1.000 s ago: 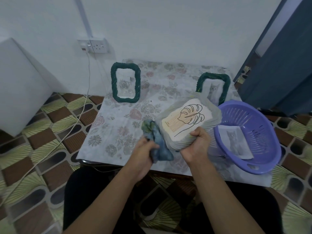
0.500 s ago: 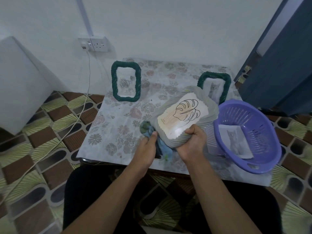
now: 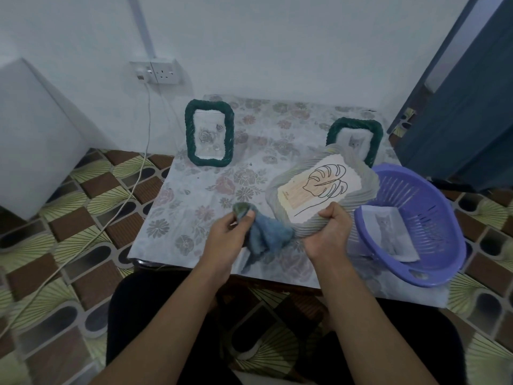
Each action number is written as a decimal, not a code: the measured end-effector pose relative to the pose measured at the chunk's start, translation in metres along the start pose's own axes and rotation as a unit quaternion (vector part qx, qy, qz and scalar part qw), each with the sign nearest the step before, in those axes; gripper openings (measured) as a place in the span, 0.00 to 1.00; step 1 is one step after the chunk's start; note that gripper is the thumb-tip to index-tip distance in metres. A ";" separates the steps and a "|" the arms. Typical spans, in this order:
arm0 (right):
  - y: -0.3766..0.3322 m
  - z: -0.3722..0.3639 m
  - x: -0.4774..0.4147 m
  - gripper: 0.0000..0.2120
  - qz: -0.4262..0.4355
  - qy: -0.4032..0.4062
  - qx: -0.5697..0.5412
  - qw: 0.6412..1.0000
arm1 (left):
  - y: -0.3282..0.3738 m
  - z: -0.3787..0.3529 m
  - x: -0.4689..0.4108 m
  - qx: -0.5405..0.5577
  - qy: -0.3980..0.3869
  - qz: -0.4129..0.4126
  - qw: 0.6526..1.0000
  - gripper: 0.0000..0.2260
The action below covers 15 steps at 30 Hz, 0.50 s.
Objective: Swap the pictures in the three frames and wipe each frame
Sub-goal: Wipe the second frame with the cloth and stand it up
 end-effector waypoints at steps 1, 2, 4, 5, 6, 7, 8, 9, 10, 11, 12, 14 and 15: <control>0.002 0.001 -0.001 0.07 0.003 0.007 0.007 1.000 | 0.002 -0.005 0.003 0.039 -0.037 0.004 0.999 0.08; 0.004 0.002 -0.001 0.08 0.006 0.014 0.017 1.000 | 0.002 -0.010 0.006 0.076 -0.064 0.017 0.995 0.09; 0.007 0.001 0.002 0.09 0.004 0.030 0.025 0.999 | 0.002 -0.017 0.009 0.127 -0.091 0.046 0.987 0.11; 0.008 0.001 0.004 0.09 0.004 0.031 0.024 0.999 | 0.002 -0.021 0.010 0.137 -0.097 0.049 0.985 0.12; 0.009 0.000 0.006 0.09 0.002 0.033 0.019 0.999 | 0.001 -0.023 0.010 0.129 -0.093 0.041 0.986 0.13; 0.010 -0.001 0.008 0.08 -0.002 0.036 0.014 0.999 | -0.001 -0.025 0.010 0.120 -0.083 0.030 0.989 0.13; 0.010 -0.003 0.011 0.07 -0.007 0.037 0.013 0.999 | -0.004 -0.028 0.009 0.107 -0.065 0.017 0.992 0.12; 0.011 -0.003 0.013 0.08 -0.012 0.040 0.013 0.999 | -0.006 -0.029 0.008 0.101 -0.047 0.015 0.994 0.12; 0.010 -0.006 0.016 0.11 -0.017 0.041 0.009 0.999 | -0.007 -0.030 0.007 0.095 -0.032 0.017 0.995 0.13; 0.010 -0.008 0.019 0.16 -0.024 0.042 0.010 0.999 | -0.007 -0.032 0.007 0.092 -0.021 0.022 0.995 0.14; 0.010 -0.009 0.021 0.19 -0.038 0.031 0.004 0.999 | -0.007 -0.033 0.007 0.088 -0.016 0.027 0.996 0.16; 0.010 -0.015 0.031 0.17 -0.069 0.006 -0.004 0.998 | -0.004 -0.034 0.006 0.077 -0.025 0.042 0.996 0.15; 0.012 -0.014 0.031 0.17 -0.083 -0.008 -0.006 0.997 | 0.000 -0.035 0.006 0.072 -0.034 0.047 0.996 0.12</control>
Point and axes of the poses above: each hand's wrist, its own x-axis away from the middle knuckle, its own z-axis out of the back of the hand, y = z × x, the point moved 2 cm from there along -x, towards the middle knuckle, and after that the axes turned 1 degree about z, right-handed, at the moved point
